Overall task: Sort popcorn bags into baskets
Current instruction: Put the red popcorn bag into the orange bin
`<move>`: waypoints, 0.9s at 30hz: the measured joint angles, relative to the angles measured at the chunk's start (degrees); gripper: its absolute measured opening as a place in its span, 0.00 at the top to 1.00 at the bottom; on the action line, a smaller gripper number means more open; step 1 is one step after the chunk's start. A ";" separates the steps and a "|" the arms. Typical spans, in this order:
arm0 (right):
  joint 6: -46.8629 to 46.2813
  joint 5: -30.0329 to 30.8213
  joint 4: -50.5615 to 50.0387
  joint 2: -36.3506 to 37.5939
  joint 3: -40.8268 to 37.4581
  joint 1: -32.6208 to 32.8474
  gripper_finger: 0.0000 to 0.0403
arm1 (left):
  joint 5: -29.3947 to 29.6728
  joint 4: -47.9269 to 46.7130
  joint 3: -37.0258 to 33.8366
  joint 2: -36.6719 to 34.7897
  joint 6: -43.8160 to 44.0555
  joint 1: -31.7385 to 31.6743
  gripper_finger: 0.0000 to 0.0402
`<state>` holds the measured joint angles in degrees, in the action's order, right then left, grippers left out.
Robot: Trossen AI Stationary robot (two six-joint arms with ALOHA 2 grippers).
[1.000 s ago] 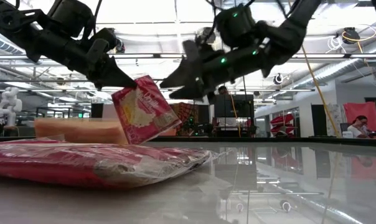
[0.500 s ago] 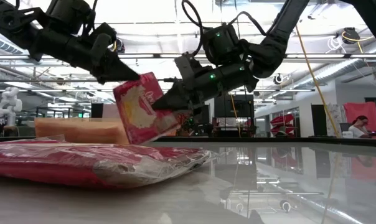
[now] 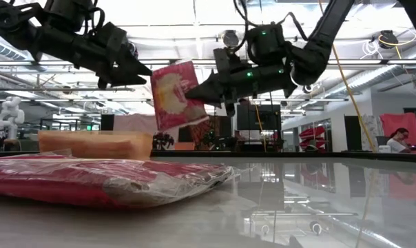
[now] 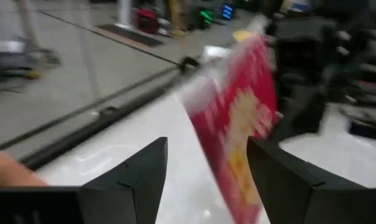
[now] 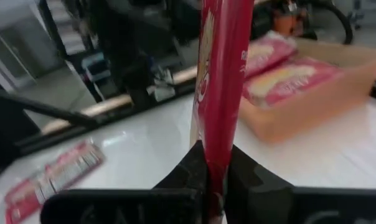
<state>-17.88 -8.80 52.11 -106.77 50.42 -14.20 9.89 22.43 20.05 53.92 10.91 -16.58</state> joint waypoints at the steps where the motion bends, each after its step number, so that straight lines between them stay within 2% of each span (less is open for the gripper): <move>1: -0.32 0.00 2.04 -0.41 -0.21 0.14 0.97 | -1.96 -0.03 0.00 0.03 0.19 -0.27 0.44; 7: 0.05 -0.25 12.42 -0.80 -0.38 0.22 0.98 | -6.10 3.38 0.00 0.03 1.89 -1.40 0.45; 11: 0.88 -0.24 18.33 -0.77 -0.38 0.17 0.98 | -12.36 8.41 0.00 0.03 1.61 -2.24 0.47; 22: 4.86 -3.31 19.14 -0.73 1.64 0.00 0.98 | -18.00 18.11 -0.02 1.25 3.29 -3.17 0.58; 27: 5.30 -4.94 18.76 -0.73 2.57 0.02 0.98 | -18.37 18.83 -0.02 2.97 3.35 -3.50 0.69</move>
<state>-12.58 -13.74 70.87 -107.50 52.99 -14.17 -8.48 41.26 20.03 56.89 14.26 -20.08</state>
